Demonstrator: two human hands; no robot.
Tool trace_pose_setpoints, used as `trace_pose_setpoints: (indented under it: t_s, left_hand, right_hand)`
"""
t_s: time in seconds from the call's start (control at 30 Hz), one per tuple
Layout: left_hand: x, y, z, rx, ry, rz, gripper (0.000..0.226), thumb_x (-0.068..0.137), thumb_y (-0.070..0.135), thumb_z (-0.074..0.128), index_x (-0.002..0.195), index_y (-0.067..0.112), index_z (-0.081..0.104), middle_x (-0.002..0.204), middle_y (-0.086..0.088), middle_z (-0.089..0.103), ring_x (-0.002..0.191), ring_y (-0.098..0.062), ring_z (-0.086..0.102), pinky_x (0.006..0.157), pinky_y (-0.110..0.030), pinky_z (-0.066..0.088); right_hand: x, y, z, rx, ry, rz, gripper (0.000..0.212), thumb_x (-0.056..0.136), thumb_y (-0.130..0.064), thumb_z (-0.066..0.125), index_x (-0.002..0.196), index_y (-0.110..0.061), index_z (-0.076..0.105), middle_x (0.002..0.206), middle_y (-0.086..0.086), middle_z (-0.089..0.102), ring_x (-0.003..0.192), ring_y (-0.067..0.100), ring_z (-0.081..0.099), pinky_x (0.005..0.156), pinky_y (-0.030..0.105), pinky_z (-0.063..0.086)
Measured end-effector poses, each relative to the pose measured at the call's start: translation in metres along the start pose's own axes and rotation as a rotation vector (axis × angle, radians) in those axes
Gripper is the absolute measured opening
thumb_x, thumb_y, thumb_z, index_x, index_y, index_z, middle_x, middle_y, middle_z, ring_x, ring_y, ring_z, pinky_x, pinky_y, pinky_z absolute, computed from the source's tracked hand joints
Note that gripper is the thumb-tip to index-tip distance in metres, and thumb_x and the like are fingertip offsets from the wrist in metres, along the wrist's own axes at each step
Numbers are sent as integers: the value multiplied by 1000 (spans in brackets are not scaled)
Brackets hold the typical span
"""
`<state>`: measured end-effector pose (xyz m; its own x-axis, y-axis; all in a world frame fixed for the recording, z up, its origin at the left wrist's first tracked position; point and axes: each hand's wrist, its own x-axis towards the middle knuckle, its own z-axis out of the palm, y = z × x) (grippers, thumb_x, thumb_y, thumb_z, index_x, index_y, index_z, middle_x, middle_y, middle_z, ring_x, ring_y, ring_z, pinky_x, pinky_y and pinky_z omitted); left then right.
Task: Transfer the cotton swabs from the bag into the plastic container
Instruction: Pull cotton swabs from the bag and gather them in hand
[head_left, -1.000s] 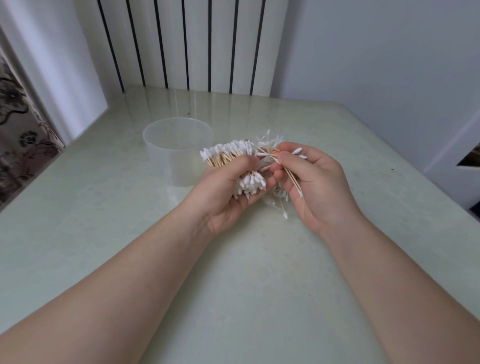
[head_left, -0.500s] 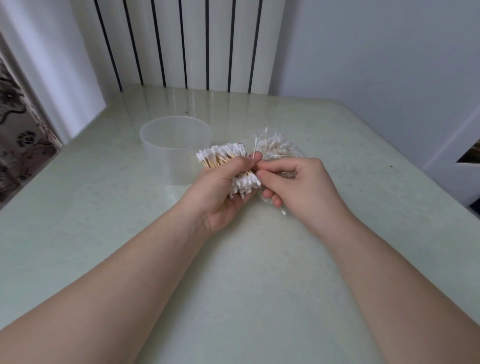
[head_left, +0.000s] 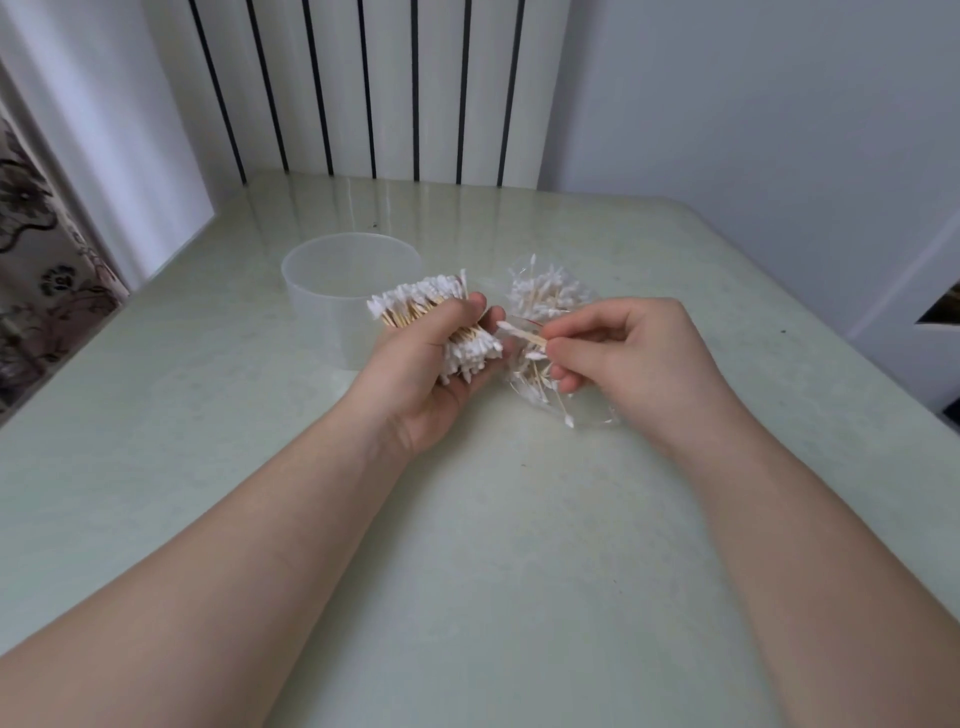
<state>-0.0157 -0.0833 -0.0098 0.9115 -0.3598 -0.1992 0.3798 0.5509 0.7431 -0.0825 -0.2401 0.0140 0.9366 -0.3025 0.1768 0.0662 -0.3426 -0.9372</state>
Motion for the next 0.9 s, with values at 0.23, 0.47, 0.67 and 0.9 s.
trace_pose_setpoints:
  t_s: [0.23,0.47,0.67,0.9]
  left_hand:
    - [-5,-9,4,101,-49,-2,9,94,1,63,102,1,67,86,-10,73,79,-17,72,76,-32,63]
    - [-10,-15,9,148,-132,4,8,94,-2,60,95,0,68,84,-13,72,74,-21,72,73,-29,61]
    - [-10,-18,10,179,-124,17,26,91,-4,60,117,-8,65,106,-25,71,86,-28,72,78,-32,59]
    - [-8,-18,6,209,-177,-106,50,86,14,65,134,-1,60,130,-21,66,125,-34,62,97,-41,56]
  right_hand:
    - [2,1,6,436,139,28,15,84,10,70,91,-3,71,76,14,71,72,23,72,75,28,59]
    - [2,12,20,86,233,-41,14,81,-4,77,87,-16,74,75,4,75,67,20,74,65,33,57]
    - [0,11,22,29,198,-98,17,80,-9,80,81,-25,77,72,-4,75,66,10,72,70,29,57]
    - [-2,7,22,41,146,-126,22,82,-7,78,84,-28,77,80,-9,77,80,5,73,77,22,56]
